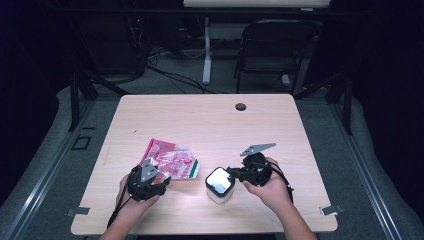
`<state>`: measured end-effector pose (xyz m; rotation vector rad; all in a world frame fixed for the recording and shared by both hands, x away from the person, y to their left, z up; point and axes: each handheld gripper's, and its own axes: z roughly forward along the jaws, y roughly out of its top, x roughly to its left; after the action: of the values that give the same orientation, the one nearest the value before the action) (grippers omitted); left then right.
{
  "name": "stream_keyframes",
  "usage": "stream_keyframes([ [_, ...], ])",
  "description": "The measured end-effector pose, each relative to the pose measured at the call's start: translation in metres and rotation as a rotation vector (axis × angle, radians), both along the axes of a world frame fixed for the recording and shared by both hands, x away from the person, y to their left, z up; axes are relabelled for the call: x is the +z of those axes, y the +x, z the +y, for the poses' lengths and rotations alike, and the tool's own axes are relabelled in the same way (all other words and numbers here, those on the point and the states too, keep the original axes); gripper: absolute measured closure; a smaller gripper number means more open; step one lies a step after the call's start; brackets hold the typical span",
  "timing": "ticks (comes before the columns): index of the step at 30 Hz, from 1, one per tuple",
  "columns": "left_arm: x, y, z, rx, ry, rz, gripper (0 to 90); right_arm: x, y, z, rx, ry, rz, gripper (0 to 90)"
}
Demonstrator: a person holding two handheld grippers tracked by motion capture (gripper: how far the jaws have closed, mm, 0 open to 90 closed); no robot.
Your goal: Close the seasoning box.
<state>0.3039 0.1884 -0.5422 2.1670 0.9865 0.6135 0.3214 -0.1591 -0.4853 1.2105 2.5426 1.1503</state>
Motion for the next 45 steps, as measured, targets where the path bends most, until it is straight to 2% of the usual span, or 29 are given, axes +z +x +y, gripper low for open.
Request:
stream_keyframes([
  [31,-0.001,0.015,0.001,0.004,-0.009,0.003,38.5,0.001,-0.003,-0.024,-0.087,0.008,-0.008,75.3],
  [36,-0.001,0.017,0.000,-0.001,-0.011,0.006,38.6,-0.001,-0.003,-0.029,-0.107,0.015,-0.012,72.0],
  [45,-0.003,0.023,-0.001,0.003,-0.015,0.011,38.8,-0.008,-0.003,-0.036,-0.154,-0.004,-0.009,62.2],
])
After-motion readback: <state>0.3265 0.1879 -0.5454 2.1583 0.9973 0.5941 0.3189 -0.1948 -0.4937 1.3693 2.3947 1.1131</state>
